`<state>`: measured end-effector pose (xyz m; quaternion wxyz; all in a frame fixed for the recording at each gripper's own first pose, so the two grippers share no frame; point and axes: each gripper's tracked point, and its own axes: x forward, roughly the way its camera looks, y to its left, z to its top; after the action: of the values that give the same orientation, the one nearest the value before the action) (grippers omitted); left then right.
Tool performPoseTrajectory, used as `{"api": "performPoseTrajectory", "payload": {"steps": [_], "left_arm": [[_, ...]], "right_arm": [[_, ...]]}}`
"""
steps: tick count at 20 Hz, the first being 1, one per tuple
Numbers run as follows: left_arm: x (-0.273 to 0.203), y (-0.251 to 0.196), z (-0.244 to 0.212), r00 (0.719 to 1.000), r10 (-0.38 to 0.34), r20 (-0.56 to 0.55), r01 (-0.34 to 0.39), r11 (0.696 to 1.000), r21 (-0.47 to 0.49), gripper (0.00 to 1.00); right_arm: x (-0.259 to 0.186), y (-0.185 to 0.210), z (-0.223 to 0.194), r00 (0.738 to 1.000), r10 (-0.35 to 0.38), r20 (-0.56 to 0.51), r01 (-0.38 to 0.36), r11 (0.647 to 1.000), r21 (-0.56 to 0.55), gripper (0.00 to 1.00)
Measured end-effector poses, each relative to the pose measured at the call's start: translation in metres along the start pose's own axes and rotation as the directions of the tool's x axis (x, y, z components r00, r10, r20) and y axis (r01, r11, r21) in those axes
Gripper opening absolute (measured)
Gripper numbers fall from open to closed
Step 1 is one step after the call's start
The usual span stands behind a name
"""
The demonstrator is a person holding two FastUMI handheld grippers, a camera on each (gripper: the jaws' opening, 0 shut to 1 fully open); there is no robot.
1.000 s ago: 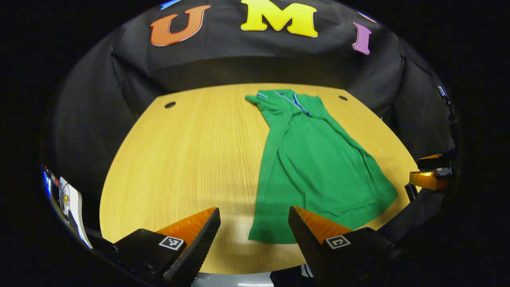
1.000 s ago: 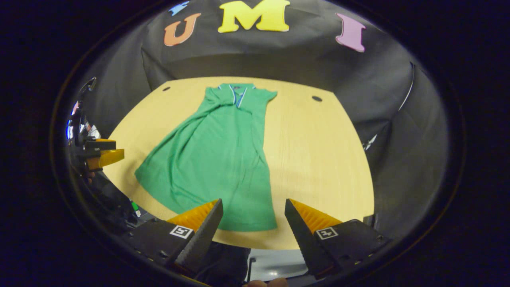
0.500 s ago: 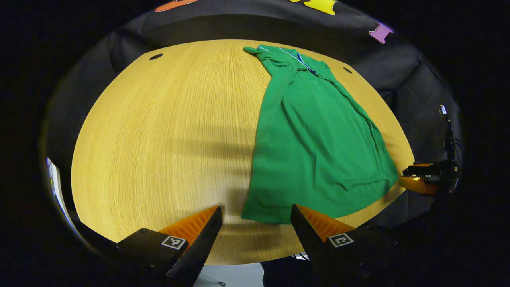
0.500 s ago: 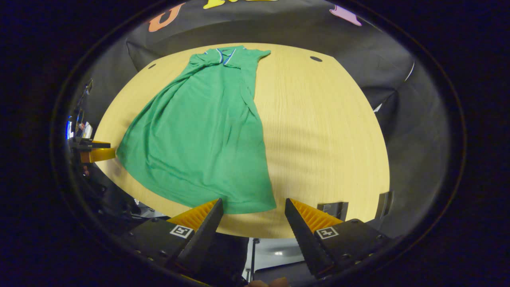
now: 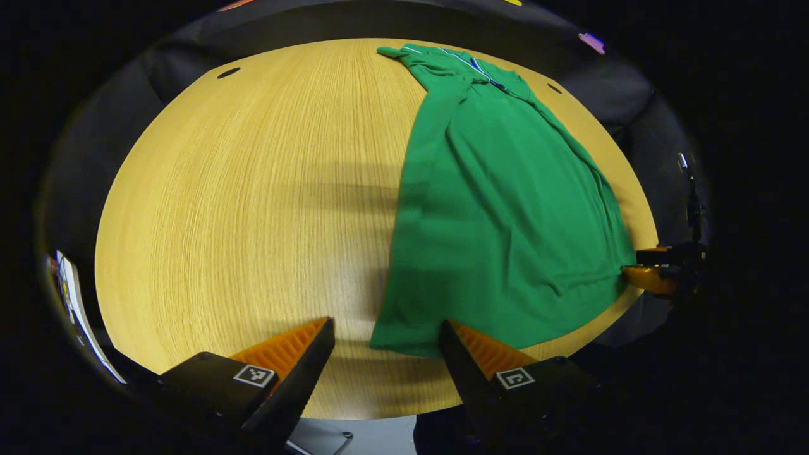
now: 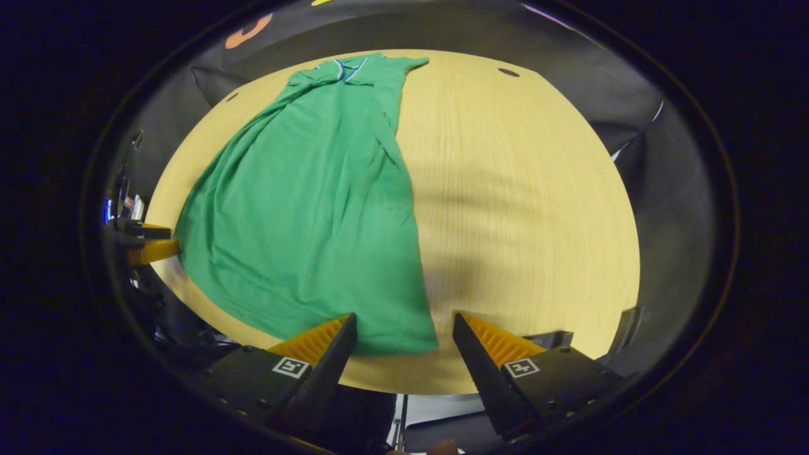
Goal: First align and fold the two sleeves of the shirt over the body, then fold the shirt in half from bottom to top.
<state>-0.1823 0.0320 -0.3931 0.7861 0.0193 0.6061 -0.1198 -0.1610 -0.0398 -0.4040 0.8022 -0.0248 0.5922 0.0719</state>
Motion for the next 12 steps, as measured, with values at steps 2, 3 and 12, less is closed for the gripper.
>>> {"api": "performPoseTrajectory", "payload": {"steps": [2, 3, 12], "left_arm": [[-0.004, -0.001, -0.001, 1.000, 0.015, -0.025, -0.014, 0.999, 0.045, 1.00], [-0.002, -0.003, 0.000, 1.000, 0.013, -0.023, -0.012, 0.999, 0.039, 1.00], [-0.008, -0.032, 0.025, 0.996, -0.065, -0.054, 0.066, 0.997, 0.025, 0.09]], "right_arm": [[-0.002, -0.001, 0.000, 1.000, 0.004, -0.010, -0.004, 1.000, -0.022, 0.96], [-0.002, -0.002, -0.001, 1.000, 0.007, -0.019, -0.008, 0.999, -0.036, 0.96], [-0.002, 0.010, -0.002, 0.997, 0.073, -0.034, -0.071, 0.997, 0.036, 0.04]]}}
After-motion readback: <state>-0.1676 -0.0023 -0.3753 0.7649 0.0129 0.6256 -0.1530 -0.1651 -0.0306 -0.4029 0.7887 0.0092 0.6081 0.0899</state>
